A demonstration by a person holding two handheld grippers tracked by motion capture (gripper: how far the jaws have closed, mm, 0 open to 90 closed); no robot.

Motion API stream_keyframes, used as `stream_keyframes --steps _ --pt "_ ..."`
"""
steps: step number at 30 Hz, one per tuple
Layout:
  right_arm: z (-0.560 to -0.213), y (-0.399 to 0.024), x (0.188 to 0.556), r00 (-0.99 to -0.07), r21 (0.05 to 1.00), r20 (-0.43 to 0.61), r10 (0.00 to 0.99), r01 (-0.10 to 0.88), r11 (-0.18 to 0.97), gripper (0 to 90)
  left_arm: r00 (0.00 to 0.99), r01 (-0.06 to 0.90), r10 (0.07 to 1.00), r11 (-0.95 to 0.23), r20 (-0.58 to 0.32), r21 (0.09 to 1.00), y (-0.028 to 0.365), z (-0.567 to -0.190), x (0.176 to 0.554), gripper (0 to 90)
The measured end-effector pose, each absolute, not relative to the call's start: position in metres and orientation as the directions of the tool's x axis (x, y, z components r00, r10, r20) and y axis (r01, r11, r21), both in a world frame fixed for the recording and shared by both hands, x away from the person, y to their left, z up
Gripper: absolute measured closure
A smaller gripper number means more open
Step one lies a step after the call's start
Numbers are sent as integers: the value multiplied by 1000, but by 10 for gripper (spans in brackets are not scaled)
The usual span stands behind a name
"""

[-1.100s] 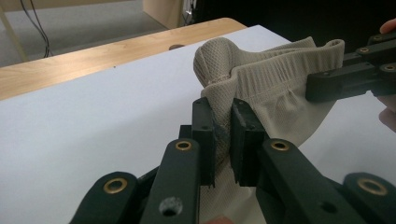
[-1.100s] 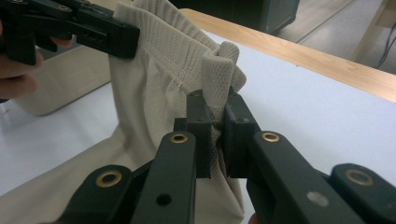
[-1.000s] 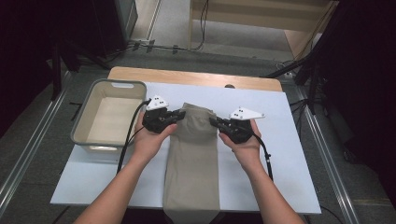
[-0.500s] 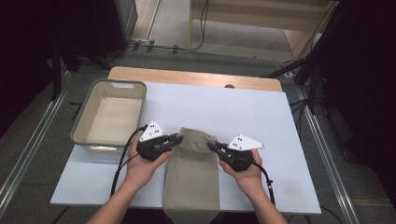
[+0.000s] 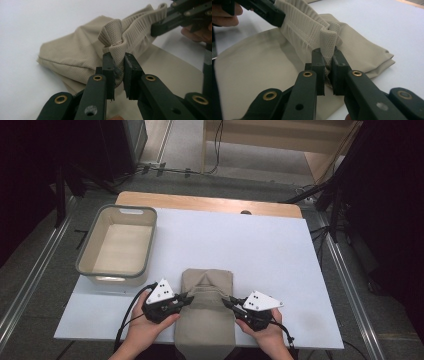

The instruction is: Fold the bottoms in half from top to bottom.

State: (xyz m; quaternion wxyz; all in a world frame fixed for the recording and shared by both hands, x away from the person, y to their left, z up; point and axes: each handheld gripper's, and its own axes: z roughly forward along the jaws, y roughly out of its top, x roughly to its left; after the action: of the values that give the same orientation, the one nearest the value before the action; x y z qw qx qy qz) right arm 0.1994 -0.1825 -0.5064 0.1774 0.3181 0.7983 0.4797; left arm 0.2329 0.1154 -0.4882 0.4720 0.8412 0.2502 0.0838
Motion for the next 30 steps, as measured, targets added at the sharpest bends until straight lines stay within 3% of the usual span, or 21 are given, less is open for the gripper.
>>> stream_keyframes --steps 12,14,17,20,25,30 --pt "-508 -180 166 -777 863 2 630 320 392 811 893 321 440 -477 -94 818 123 -493 203 791" --pt "-509 -185 163 -795 854 27 606 334 400 747 907 309 411 -504 -92 806 122 -493 201 672" --pt "-504 -194 163 -823 857 75 563 342 385 468 905 324 406 -461 -129 826 128 -484 206 379" --pt "-494 -205 168 -813 875 106 573 350 334 305 895 339 423 -433 -145 835 130 -476 220 214" --pt "-486 -214 191 -744 885 142 653 392 253 279 861 391 474 -388 -183 834 130 -472 251 211" --pt "-491 -212 219 -668 849 164 725 470 241 318 842 412 511 -396 -175 821 123 -474 273 300"
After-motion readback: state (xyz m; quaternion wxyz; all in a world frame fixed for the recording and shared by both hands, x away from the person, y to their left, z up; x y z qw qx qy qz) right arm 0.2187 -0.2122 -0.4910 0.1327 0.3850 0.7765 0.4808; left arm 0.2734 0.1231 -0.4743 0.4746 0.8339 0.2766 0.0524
